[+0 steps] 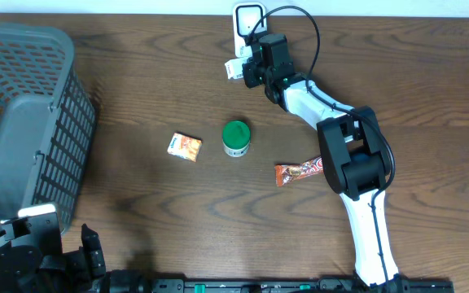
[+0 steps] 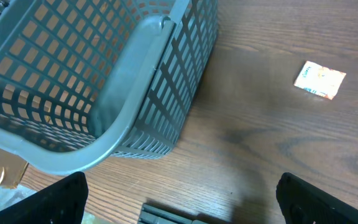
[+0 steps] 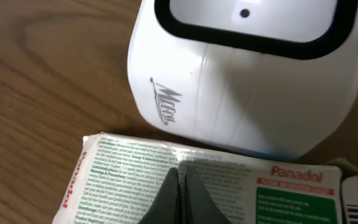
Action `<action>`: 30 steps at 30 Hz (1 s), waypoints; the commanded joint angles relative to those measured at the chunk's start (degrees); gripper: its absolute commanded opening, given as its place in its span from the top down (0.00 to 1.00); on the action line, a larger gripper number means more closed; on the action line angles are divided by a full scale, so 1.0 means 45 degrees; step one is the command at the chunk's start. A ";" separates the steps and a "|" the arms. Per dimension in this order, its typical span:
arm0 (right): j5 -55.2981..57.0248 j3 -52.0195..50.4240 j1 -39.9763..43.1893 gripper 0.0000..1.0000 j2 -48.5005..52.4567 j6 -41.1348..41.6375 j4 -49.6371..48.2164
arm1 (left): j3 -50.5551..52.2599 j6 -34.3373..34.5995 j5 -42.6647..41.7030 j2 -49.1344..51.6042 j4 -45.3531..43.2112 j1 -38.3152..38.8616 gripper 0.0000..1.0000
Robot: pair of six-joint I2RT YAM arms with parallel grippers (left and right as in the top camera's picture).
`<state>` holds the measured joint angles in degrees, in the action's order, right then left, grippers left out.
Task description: Scan the item barcode
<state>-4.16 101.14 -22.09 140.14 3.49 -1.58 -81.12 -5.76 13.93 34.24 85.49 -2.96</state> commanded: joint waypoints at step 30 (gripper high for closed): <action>0.0816 0.0068 0.0112 0.99 0.0801 0.1409 0.3536 | -0.0068 0.0160 0.0151 0.0024 -0.0005 -0.0053 0.03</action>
<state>-1.91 104.31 -22.00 140.09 7.51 9.80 -81.12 -5.76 13.93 34.24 85.49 -2.96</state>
